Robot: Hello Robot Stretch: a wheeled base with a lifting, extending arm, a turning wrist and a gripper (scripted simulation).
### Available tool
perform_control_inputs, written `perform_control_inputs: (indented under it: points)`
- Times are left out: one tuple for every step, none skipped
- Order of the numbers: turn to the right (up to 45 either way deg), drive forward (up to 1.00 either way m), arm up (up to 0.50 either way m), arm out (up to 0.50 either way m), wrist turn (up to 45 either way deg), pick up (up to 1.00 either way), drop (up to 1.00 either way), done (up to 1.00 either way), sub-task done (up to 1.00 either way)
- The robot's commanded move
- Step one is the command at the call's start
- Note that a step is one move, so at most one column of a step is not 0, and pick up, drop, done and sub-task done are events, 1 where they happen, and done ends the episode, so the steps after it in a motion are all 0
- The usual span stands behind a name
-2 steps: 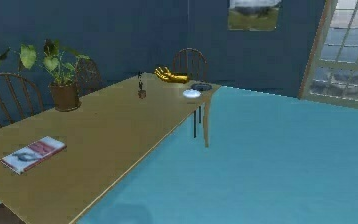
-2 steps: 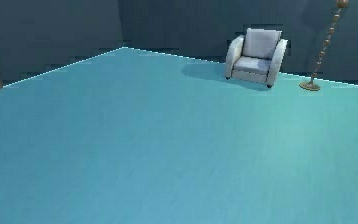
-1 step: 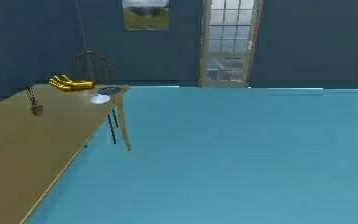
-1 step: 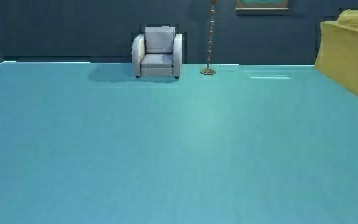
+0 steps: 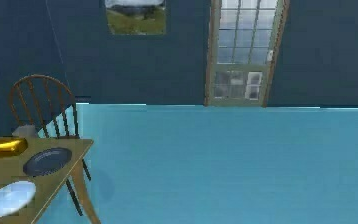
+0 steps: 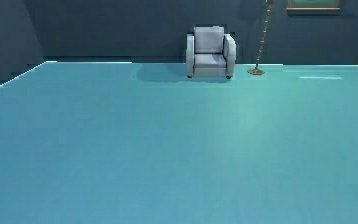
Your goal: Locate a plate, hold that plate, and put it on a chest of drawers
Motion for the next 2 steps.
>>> perform_control_inputs:
  points:
    - [-45.0,0.00,0.00,0.00,0.0,0.00,0.00,0.00,0.00]
    - [-45.0,0.00,0.00,0.00,0.0,0.00,0.00,0.00,0.00]
